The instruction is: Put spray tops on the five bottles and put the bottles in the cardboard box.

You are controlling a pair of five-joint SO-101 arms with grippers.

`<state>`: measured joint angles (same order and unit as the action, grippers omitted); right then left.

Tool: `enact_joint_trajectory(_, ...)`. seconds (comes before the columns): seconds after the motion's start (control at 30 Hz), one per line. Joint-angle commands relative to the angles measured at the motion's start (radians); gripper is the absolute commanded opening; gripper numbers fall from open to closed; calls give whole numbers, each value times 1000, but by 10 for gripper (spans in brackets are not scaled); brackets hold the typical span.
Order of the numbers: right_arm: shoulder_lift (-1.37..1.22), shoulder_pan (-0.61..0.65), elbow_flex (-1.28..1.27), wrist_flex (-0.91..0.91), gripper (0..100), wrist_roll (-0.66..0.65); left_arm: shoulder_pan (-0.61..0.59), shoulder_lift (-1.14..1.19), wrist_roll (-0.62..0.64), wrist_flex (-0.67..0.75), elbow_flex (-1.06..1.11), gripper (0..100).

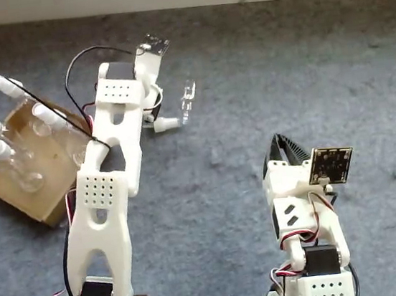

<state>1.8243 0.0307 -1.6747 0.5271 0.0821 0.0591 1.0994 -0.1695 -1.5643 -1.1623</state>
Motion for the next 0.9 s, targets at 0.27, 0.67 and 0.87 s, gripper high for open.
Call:
enact_joint_trajectory(0.27,13,10,-111,-27,15,0,108,-16,-8,-84,-93,7)
enact_joint_trajectory(0.67,13,10,-111,-28,15,0,196,-15,-8,-153,-93,6)
enact_joint_trajectory(0.87,13,10,-111,-28,15,0,269,-16,-8,-158,-33,6)
